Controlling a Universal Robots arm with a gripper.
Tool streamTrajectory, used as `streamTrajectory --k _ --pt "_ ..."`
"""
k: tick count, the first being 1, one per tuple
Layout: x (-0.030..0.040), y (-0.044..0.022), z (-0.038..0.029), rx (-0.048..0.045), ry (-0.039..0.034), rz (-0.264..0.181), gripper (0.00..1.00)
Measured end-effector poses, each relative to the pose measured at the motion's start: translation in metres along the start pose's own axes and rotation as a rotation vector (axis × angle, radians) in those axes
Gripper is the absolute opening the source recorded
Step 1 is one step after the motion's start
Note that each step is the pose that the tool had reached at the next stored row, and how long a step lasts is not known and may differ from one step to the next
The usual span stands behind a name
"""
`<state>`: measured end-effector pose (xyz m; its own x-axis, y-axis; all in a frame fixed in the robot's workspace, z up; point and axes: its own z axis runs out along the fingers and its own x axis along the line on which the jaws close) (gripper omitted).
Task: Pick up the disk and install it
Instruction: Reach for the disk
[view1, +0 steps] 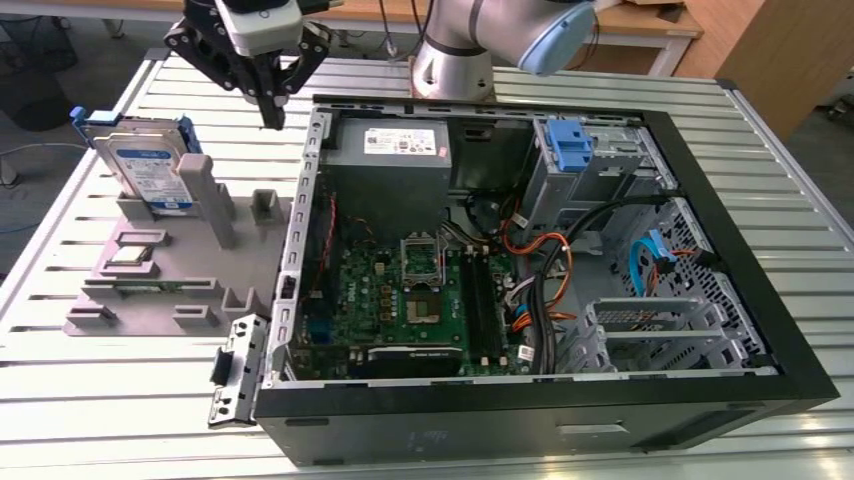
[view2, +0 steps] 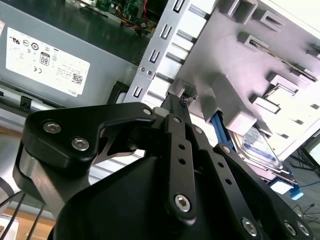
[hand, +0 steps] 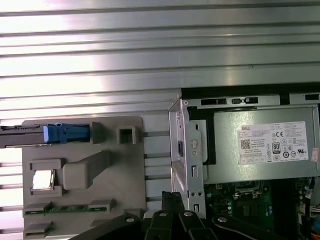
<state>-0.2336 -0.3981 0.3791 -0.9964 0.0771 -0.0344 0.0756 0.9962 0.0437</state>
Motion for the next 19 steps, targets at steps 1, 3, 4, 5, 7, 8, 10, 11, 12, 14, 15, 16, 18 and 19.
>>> streamTrajectory --k 1,3,4,5,7,8,10,11,12,14,15,16,18,19 --pt "0.002 -0.0002 0.0 0.0 0.0 0.0 0.1" --pt "0.0059 -0.0004 0.0 0.0001 0.0 0.001 0.1" --pt "0.0079 -0.0006 0.0 0.0001 0.0 0.001 0.1" --pt "0.0097 -0.0007 0.0 0.0 0.0 0.001 0.1" --pt "0.0127 -0.001 0.0001 0.0 -0.0001 0.001 0.1" --pt "0.0139 -0.0011 0.0 0.0001 -0.0001 0.002 0.1" --pt "0.0148 -0.0011 0.0 0.0001 0.0 0.002 0.1" --pt "0.0148 -0.0011 0.0 0.0001 0.0 0.001 0.1" --pt "0.0158 -0.0012 -0.0001 0.0001 0.0 0.001 0.1" --pt "0.0167 -0.0013 -0.0001 0.0001 0.0 0.002 0.1" --pt "0.0168 -0.0013 -0.0001 0.0001 0.0 0.001 0.1" --pt "0.0168 -0.0013 -0.0001 0.0001 0.0 0.002 0.1" --pt "0.0168 -0.0013 -0.0001 0.0 0.0 0.001 0.1" --pt "0.0168 -0.0013 -0.0001 0.0 0.0 0.002 0.1"
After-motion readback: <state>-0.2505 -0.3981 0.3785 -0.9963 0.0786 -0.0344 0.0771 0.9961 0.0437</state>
